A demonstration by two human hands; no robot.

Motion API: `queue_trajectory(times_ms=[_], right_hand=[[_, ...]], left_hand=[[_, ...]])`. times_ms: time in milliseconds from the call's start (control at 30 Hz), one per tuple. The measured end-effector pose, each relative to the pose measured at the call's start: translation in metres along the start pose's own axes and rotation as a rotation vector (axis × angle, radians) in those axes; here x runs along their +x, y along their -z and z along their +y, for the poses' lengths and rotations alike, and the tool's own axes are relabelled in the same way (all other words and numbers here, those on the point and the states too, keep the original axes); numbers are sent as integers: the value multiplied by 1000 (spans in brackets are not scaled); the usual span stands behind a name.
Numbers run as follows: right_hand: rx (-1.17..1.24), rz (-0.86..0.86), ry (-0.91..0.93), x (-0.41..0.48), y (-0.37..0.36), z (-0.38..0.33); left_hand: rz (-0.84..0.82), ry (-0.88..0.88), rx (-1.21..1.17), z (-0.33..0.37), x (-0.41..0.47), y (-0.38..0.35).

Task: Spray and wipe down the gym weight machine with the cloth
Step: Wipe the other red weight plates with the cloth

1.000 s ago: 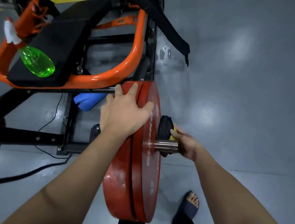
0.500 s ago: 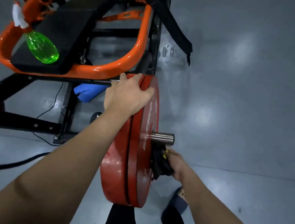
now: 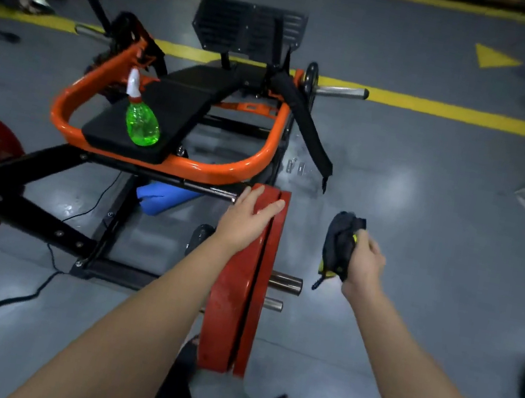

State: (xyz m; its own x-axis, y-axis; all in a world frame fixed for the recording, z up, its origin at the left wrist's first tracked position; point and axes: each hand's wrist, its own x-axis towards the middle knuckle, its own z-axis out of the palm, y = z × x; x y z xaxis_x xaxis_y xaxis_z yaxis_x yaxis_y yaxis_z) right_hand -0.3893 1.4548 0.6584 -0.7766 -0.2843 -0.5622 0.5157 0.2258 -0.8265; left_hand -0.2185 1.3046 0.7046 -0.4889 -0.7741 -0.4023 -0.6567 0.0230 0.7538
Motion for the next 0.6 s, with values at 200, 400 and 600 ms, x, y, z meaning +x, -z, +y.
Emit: queue_trajectory(times_ms=[200, 400, 600], right_hand=[[12, -324, 262, -93, -102, -87], [-415, -511, 383, -183, -246, -50], [-305, -641, 124, -246, -381, -3]], left_hand=[[-56, 98, -514, -13, -31, 69], [-112, 103, -883, -33, -38, 193], [-13, 96, -951, -113, -23, 322]])
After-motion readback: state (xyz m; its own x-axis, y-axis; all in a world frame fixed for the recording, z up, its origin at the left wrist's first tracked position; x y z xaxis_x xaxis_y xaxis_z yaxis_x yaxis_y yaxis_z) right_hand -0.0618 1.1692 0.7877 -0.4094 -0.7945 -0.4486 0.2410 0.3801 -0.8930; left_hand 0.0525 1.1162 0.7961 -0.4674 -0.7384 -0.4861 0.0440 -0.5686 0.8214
